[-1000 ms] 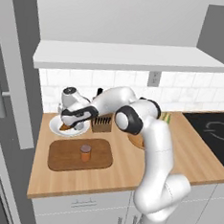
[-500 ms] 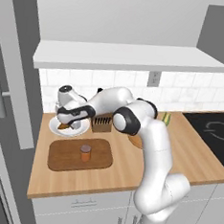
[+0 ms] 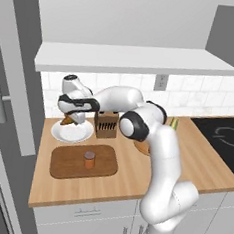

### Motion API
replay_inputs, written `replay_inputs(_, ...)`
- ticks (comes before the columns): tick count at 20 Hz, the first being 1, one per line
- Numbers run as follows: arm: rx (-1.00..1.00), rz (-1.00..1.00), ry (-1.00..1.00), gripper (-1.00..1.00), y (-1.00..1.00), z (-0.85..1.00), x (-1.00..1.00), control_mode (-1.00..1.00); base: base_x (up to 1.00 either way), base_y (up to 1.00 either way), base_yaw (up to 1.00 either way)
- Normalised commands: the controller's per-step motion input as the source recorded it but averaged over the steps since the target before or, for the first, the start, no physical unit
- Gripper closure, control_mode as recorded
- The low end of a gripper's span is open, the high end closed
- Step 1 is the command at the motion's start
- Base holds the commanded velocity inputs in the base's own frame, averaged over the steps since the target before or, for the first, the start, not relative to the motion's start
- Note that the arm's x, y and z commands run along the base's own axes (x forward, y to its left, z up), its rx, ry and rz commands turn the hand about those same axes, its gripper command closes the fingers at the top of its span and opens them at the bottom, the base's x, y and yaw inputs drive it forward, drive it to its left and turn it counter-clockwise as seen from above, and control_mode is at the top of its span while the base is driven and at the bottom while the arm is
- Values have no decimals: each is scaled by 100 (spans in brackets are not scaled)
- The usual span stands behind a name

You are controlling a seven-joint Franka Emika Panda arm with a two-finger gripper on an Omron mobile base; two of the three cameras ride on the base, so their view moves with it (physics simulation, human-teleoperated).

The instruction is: From the different types of pastries on the counter, select a croissant and place it on the cutting board. Then retrieve a jar of jam from the cabinet and place it alongside the croissant on the cutting board.

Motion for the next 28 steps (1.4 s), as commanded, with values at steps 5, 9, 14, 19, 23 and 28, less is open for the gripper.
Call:
replay_inputs(5,0,0,0,100,3,19,-59,-100,0,0,0)
replay_inputs(9,0,0,0,100,10,0,-63,-100,0,0,0)
replay_inputs(14,0,0,0,100,5,-7,-92,-100,0,0,0)
replay_inputs(19,0,0,0,100,0,0,-100,-100,0,0,0)
replay_inputs(23,1,0,0,100,0,0,-44,-100,0,0,0)
replay_inputs(28,4,19,-1,100,-46,10,-7,-100,0,0,0)
